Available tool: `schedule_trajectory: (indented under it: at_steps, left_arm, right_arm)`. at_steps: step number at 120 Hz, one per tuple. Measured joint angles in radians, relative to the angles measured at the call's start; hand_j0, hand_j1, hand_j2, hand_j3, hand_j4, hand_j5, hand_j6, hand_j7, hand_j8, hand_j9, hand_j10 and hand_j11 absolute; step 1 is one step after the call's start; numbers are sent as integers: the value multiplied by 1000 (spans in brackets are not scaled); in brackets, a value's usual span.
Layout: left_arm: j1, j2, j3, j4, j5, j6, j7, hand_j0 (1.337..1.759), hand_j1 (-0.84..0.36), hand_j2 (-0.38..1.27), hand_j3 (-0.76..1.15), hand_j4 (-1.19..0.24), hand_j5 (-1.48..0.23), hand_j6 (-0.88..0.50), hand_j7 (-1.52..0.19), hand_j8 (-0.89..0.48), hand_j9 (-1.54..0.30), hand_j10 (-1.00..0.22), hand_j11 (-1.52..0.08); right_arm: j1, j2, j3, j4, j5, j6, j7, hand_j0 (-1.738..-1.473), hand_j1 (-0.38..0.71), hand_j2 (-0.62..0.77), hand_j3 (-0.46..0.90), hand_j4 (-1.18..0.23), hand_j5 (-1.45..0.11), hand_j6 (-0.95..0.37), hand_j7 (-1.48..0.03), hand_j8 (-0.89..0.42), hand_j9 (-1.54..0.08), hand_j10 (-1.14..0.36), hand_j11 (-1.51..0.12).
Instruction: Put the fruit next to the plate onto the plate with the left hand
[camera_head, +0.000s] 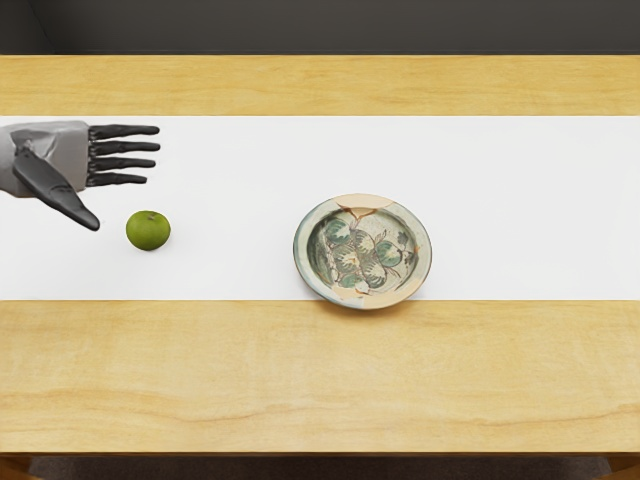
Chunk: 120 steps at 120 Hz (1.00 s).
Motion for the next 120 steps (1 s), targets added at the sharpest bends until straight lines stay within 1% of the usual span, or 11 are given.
schedule_trajectory:
  at_steps: [16,28,34,48,51,58,65,72,85,100,120]
  left_arm:
    - [3,-7,3,4,46,0,1,1658,336,2,0,-11,-15,-11,-15,-11,-15,-11,-15]
    - [9,0,9,17,162,0,3,1658,336,2,0,-12,-15,-12,-15,-12,-15,-12,-15]
    - [11,13,19,20,214,9,19,1658,336,2,0,-12,-15,-12,-15,-12,-15,-12,-15]
    - [2,48,79,25,331,141,41,1658,336,2,0,-13,-15,-14,-15,-14,-15,-13,-15]
    - [-20,63,103,25,344,173,42,1658,337,3,0,-15,-15,-15,-15,-15,-15,-14,-15]
    - [-163,66,200,22,356,247,42,1658,337,3,0,-15,-16,-16,-15,-16,-15,-15,-15]
    - [-324,59,352,16,352,326,26,1658,335,3,0,-16,-17,-16,-16,-16,-16,-15,-16]
    - [-384,24,501,-3,349,428,-6,1658,335,3,0,-16,-17,-16,-17,-16,-17,-15,-17]
    - [-517,-134,788,-39,339,692,-61,1658,334,3,0,-17,-18,-18,-18,-17,-18,-17,-17]
    - [-534,-223,1004,-72,330,896,-91,1658,335,3,0,-16,-17,-17,-17,-16,-17,-15,-17]
    - [-536,-277,1097,-86,326,967,-99,1658,336,3,0,-14,-16,-15,-16,-15,-16,-14,-16]
  right_arm:
    - [-1,0,0,0,0,-1,0,-1658,-349,0,0,0,0,0,0,0,0,0,0]
    - [-1,0,0,0,1,-1,0,-1658,-349,0,0,0,0,-1,0,0,0,0,0]
    - [-1,0,0,0,1,-1,0,-1658,-349,0,0,0,0,0,0,0,0,0,0]
    - [-1,0,0,0,1,-1,1,-1658,-349,0,0,0,0,-1,0,-1,0,0,0]
    - [-1,0,0,0,1,-1,1,-1658,-349,0,0,0,0,-1,0,0,0,0,0]
    - [-1,0,0,0,1,-1,0,-1658,-349,0,0,0,0,0,0,0,0,0,0]
    - [-1,0,0,0,1,-1,1,-1658,-349,0,0,0,0,0,0,0,0,0,0]
    - [-1,0,0,-1,1,-1,1,-1658,-349,0,0,0,0,0,0,0,0,0,0]
    - [-1,0,0,0,1,-1,1,-1658,-349,0,0,0,0,0,0,0,0,0,0]
    - [-1,0,0,-1,1,-1,1,-1658,-349,0,0,0,0,-1,0,0,0,0,0]
    - [-1,0,0,0,1,-1,1,-1658,-349,0,0,0,0,0,0,0,0,0,0]
